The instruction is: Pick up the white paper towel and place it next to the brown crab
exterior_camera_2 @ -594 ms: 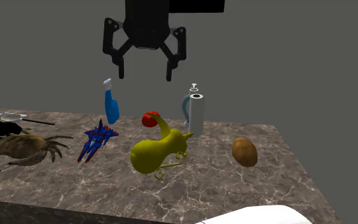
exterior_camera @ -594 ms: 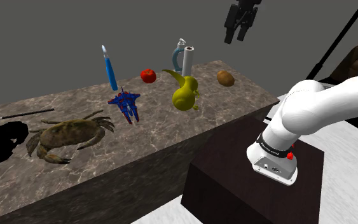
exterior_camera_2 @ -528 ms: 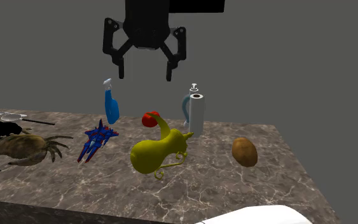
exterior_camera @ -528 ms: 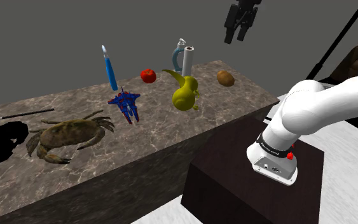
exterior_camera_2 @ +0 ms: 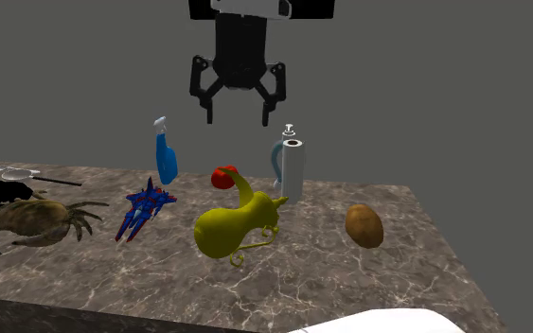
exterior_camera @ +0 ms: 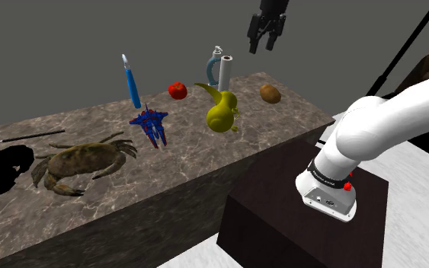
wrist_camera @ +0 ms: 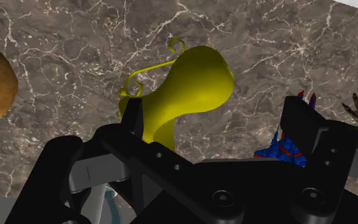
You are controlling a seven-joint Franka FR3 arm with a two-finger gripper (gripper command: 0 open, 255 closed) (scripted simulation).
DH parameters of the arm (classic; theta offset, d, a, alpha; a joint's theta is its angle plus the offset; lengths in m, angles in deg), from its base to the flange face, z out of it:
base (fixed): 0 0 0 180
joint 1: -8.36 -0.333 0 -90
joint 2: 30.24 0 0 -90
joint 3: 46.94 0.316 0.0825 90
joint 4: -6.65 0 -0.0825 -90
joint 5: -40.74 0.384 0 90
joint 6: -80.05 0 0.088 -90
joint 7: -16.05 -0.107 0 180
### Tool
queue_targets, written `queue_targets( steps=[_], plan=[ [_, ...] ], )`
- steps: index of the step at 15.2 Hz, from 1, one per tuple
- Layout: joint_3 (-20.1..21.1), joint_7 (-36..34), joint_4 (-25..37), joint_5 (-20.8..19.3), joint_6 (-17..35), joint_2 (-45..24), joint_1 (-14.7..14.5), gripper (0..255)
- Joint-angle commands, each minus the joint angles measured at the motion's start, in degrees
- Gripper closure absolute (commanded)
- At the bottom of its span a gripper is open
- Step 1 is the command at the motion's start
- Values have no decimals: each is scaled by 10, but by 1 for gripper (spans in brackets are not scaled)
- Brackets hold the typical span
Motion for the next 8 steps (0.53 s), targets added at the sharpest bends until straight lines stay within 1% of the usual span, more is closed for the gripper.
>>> queue_targets(
  steps=[1,8],
  plan=[
    [-5,1,10,-6,26,-35,5,0],
    [-29,7,72,-21,96,-166,23,0]
  ],
)
